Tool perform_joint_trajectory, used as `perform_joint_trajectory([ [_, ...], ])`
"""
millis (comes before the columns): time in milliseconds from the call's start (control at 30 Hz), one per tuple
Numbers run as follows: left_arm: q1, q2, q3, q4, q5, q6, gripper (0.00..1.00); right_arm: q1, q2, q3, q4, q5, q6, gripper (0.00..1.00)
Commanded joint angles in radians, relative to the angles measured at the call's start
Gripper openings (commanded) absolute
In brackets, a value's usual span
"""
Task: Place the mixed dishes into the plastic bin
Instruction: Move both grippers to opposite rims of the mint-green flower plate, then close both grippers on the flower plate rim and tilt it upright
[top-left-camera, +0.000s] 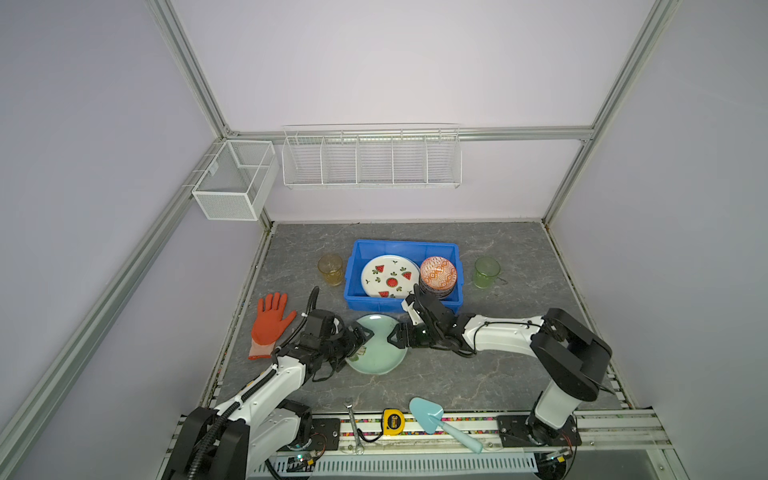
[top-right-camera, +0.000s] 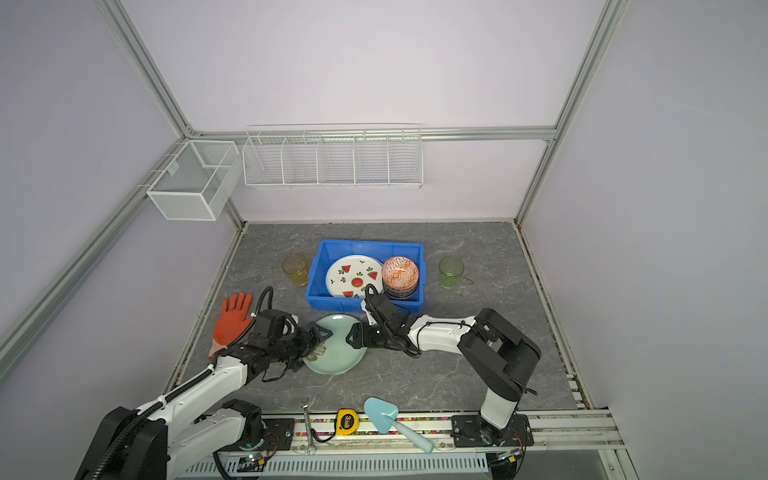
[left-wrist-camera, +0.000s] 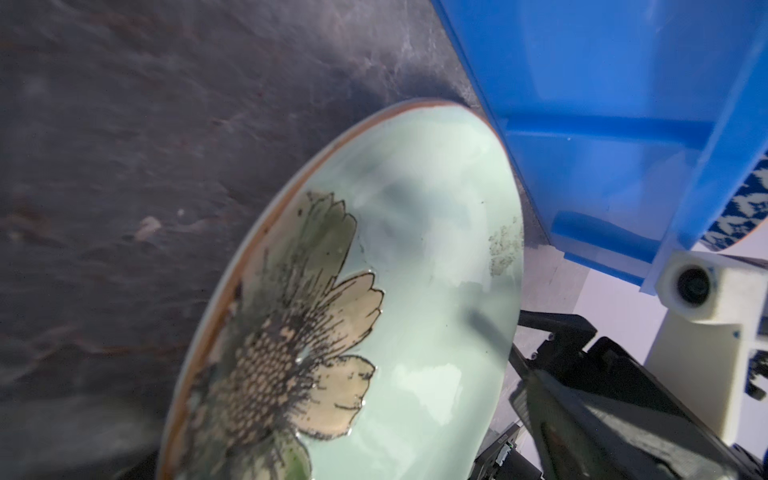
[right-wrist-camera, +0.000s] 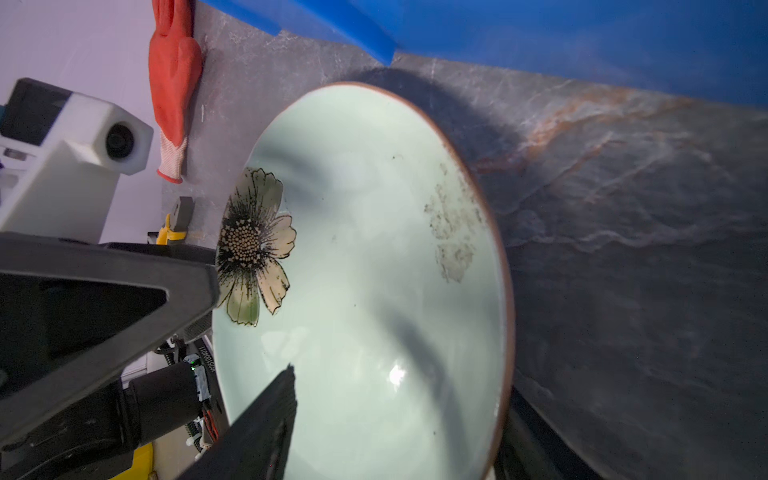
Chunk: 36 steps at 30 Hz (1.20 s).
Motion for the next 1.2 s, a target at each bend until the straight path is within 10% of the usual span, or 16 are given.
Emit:
perform_joint_trajectory([
  [0, -0.038, 0.029, -0.019, 0.061, 0.006, -0.038, 0.98, 0.009, -0.027, -0.022, 0.153, -0.061, 0.063, 0.70],
  [333, -0.048, 0.030, -0.018, 0.055, -0.003, -0.041, 0.97, 0.007, -0.017, -0.059, 0.208, -0.049, 0.119, 0.62],
  [767, -0.046, -0.058, -0.012, -0.093, -0.046, -0.021, 0.71, -0.021, -0.092, -0.059, 0.017, 0.040, 0.067, 0.62],
  [1167, -0.046, -0.102, -0.005, -0.121, -0.054, -0.034, 0.26, -0.023, -0.110, -0.071, 0.006, 0.045, 0.065, 0.62],
])
